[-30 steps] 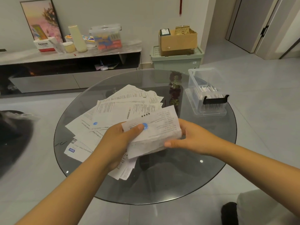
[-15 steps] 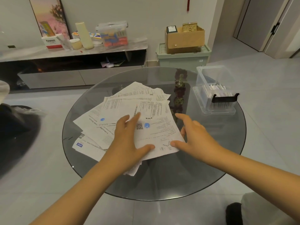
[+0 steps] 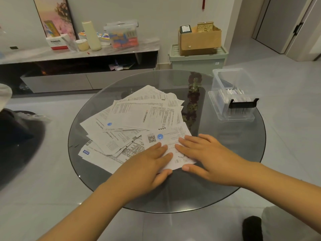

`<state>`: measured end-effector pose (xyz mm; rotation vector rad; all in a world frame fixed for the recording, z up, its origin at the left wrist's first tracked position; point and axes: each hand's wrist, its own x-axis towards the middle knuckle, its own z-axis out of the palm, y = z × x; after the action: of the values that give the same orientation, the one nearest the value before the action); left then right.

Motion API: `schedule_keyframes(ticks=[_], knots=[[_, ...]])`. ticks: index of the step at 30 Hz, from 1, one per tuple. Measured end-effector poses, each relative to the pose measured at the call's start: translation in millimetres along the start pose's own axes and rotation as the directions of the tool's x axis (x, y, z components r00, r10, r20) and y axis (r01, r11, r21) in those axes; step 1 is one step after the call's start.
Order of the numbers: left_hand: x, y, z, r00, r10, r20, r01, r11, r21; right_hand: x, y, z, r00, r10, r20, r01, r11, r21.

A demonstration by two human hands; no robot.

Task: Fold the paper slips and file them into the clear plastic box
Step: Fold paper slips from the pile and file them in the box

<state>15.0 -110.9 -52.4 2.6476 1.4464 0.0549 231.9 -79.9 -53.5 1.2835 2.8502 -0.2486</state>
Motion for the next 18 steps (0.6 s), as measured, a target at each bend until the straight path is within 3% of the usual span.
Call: schedule_keyframes(ticks=[2, 6, 11, 18], knots=[[2, 2, -1, 0.997, 0.048, -0.065, -0.049, 0.999, -0.017, -1, -1, -3, 0.999, -0.001, -0.034, 0.001, 1.000, -0.002], [3, 0, -3, 0.988, -0.025, -0.153, -0.003, 0.984, -0.177, -1, -2, -7, 0.984, -0.048, -0.174, 0.030, 0.994, -0.104], [-1, 1, -8, 0.965, -0.141, -0.223, 0.048, 0.925, -0.377, 0, 8, -12, 0.986, 0.025, -0.164, -0.022, 1.000, 0.022], [8, 4, -7, 0.878, -0.431, -0.208, 0.237, 0.770, -0.593, -3, 7, -12, 0.941, 0.260, -0.216, -0.164, 0.910, 0.382]])
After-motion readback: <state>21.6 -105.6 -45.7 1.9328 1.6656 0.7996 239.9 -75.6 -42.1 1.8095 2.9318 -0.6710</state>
